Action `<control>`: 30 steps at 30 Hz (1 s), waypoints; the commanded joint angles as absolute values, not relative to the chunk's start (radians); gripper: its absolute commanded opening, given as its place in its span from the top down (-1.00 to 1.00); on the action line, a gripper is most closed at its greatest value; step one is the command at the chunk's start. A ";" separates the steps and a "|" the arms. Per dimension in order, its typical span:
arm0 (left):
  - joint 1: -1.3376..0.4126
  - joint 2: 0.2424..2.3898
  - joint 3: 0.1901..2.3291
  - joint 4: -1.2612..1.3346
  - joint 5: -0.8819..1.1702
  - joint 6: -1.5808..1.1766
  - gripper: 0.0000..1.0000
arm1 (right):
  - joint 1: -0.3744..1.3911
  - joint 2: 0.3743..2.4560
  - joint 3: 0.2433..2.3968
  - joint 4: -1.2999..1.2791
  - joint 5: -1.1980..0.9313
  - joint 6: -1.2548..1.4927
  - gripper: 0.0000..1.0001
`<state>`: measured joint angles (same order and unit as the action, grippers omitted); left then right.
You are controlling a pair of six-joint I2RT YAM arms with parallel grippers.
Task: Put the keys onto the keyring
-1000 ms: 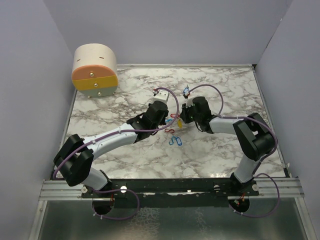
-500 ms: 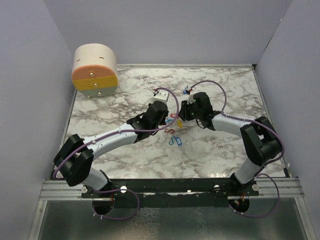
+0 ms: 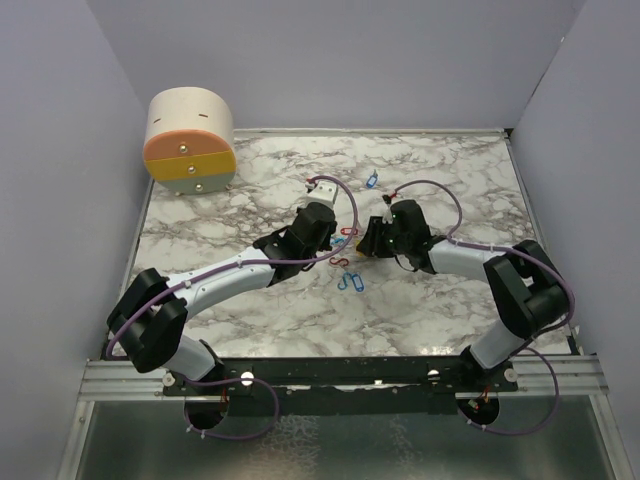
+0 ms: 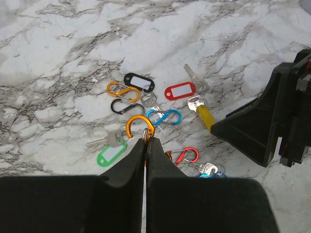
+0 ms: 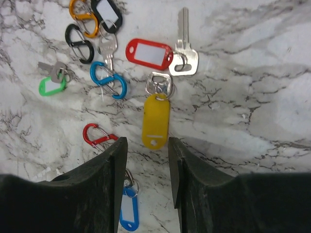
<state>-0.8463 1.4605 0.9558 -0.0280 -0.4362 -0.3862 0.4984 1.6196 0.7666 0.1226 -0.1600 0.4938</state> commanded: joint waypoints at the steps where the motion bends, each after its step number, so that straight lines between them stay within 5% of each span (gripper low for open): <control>1: -0.845 1.429 0.940 -0.016 -0.440 -0.382 1.00 | 0.503 1.653 0.725 0.226 -0.214 0.603 0.20; 19: -0.845 1.429 0.936 -0.015 -0.450 -0.374 1.00 | 0.492 1.731 0.730 0.268 -0.193 0.606 0.20; 30: -0.844 1.435 0.939 -0.009 -0.446 -0.371 1.00 | 0.502 1.597 0.719 0.206 -0.031 0.441 0.18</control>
<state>-0.8463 1.4555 0.9474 -0.0277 -0.4366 -0.3820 0.4965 1.6539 0.7185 0.2356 -0.1249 0.5251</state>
